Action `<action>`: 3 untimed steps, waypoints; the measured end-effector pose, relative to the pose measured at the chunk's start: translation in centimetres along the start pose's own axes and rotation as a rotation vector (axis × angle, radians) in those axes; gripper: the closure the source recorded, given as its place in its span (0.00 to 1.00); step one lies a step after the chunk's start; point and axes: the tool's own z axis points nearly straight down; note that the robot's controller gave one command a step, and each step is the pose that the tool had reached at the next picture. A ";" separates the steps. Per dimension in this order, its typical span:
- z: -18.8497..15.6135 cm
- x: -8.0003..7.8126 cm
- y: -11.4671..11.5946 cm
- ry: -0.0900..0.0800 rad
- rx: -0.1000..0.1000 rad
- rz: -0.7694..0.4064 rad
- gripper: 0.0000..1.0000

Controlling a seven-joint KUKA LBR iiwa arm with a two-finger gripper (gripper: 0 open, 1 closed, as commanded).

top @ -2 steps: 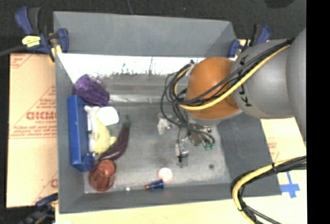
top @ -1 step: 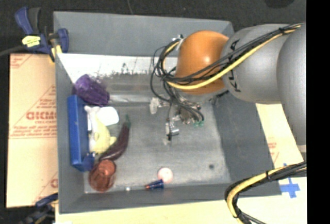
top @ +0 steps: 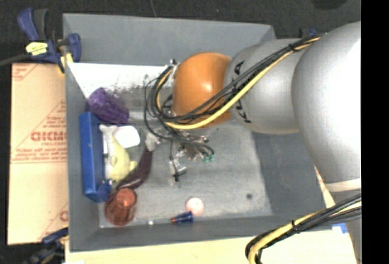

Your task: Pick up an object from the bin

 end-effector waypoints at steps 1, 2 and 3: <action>3.3 0.3 2.1 -0.013 0.006 -0.063 0.00; 3.3 -1.1 7.2 -0.014 0.005 -0.570 1.00; 3.3 -1.1 7.1 -0.014 0.004 -0.568 1.00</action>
Offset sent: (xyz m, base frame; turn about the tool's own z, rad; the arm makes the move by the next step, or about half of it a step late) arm -0.0212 0.0712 -0.0346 -0.5732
